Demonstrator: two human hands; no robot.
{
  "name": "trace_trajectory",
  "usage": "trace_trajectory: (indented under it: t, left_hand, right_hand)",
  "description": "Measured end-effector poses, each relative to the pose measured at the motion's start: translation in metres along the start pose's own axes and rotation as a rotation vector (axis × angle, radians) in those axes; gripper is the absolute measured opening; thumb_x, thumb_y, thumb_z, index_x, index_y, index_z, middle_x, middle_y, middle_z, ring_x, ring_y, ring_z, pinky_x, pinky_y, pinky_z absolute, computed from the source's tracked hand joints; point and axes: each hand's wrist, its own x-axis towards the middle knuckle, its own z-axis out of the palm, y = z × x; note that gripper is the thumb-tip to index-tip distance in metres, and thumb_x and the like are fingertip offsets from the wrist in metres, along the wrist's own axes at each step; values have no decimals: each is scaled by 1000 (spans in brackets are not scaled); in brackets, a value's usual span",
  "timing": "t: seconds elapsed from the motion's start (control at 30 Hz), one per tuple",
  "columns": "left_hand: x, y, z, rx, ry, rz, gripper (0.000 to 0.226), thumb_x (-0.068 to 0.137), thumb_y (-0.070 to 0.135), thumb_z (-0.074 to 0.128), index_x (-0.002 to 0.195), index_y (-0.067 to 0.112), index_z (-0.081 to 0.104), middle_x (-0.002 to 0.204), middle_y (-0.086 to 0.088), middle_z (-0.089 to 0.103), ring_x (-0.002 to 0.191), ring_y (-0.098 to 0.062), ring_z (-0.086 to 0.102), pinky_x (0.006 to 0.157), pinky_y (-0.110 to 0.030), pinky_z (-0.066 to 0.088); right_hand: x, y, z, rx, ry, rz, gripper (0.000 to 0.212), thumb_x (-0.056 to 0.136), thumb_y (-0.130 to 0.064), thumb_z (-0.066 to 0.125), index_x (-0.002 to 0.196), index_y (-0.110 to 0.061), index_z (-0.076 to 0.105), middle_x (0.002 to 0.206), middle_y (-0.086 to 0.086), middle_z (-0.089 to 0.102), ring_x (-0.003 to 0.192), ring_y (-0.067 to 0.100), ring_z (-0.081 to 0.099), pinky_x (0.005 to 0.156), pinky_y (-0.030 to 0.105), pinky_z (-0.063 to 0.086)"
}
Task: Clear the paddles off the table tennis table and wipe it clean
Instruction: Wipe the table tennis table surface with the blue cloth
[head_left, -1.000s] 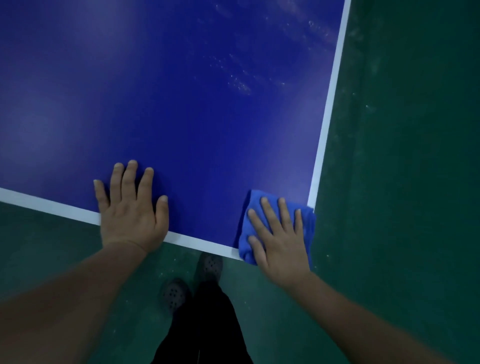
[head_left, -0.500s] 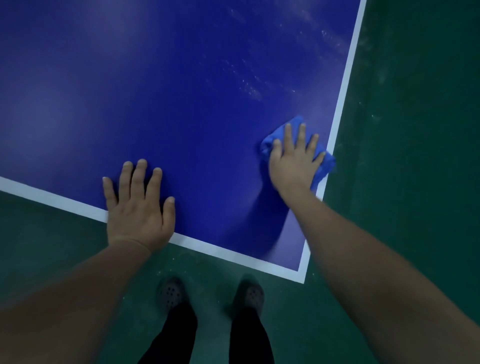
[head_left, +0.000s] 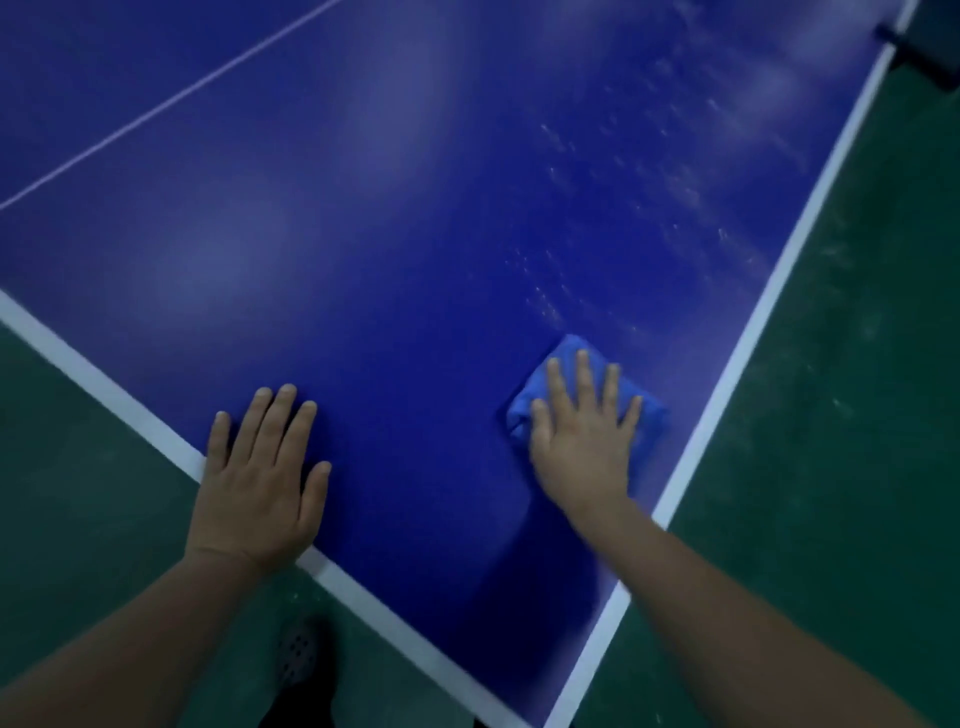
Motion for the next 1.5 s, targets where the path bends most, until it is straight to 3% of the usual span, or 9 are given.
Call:
trace_trajectory:
  t: [0.3, 0.5, 0.63, 0.83, 1.07, 1.13, 1.3, 1.37, 1.5]
  left_hand:
    - [39, 107, 12, -114, 137, -529, 71, 96, 48, 24, 153, 6, 31, 163, -13, 23, 152, -29, 13, 121, -42, -8]
    - [52, 109, 22, -96, 89, -560, 68, 98, 52, 18, 158, 21, 16, 167, -3, 7, 154, -22, -3, 122, -46, -12]
    - [53, 107, 23, -94, 38, -565, 65, 99, 50, 20, 158, 22, 21, 166, -4, 11, 154, -23, -1, 122, -51, -6]
    - [54, 107, 23, -87, 11, -580, 64, 98, 49, 23, 157, 22, 23, 166, -5, 14, 154, -26, 4, 121, -55, -1]
    - [54, 104, 23, -76, -13, -571, 64, 98, 48, 26, 156, 22, 25, 166, -6, 17, 154, -28, 7, 122, -49, -6]
    - [53, 103, 24, -78, -32, -569, 64, 97, 48, 27, 156, 22, 27, 165, -7, 18, 154, -28, 6, 122, -49, -7]
    - [55, 103, 24, -50, -53, -582, 65, 97, 48, 28, 156, 22, 28, 165, -6, 16, 154, -28, 5, 121, -47, -9]
    - [55, 104, 24, -49, -44, -574, 65, 97, 47, 28, 156, 21, 28, 165, -7, 17, 154, -28, 7, 122, -48, -8]
    - [55, 104, 28, -38, -26, -576, 65, 96, 47, 30, 156, 22, 28, 165, -5, 17, 154, -26, 4, 121, -49, -5]
  right_hand:
    - [116, -120, -6, -31, -70, -895, 57, 102, -52, 23, 156, -35, 23, 166, -5, 10, 153, 29, 1, 119, 61, -3]
    - [317, -41, -44, -32, -31, -392, 56, 102, -51, 21, 157, -38, 14, 167, -7, 4, 153, 28, 0, 119, 62, 1]
    - [327, -41, -50, 18, -37, -256, 58, 102, -51, 18, 158, -35, 13, 167, -5, 2, 153, 31, -3, 119, 61, -1]
    - [234, -84, -22, -118, -76, -1137, 59, 97, -53, 26, 151, -33, 37, 162, -1, 29, 150, 33, 20, 117, 61, 9]
    - [411, -46, -64, 3, -10, -290, 58, 103, -52, 19, 158, -36, 12, 167, -6, 2, 153, 29, -3, 119, 60, 0]
    - [389, -68, -59, -1, -11, -295, 58, 103, -52, 19, 158, -34, 13, 167, -4, 3, 153, 31, -2, 119, 62, 0]
    - [315, -110, -36, -149, -63, -937, 61, 98, -54, 18, 156, -35, 22, 166, -6, 12, 153, 28, 5, 120, 58, 2]
    - [355, -100, -46, -164, -38, -834, 57, 101, -52, 23, 156, -37, 21, 166, -7, 10, 153, 27, 4, 120, 59, 4]
    - [431, -50, -70, 2, -40, -233, 57, 103, -53, 19, 158, -38, 11, 167, -7, 1, 153, 28, -3, 120, 60, 0]
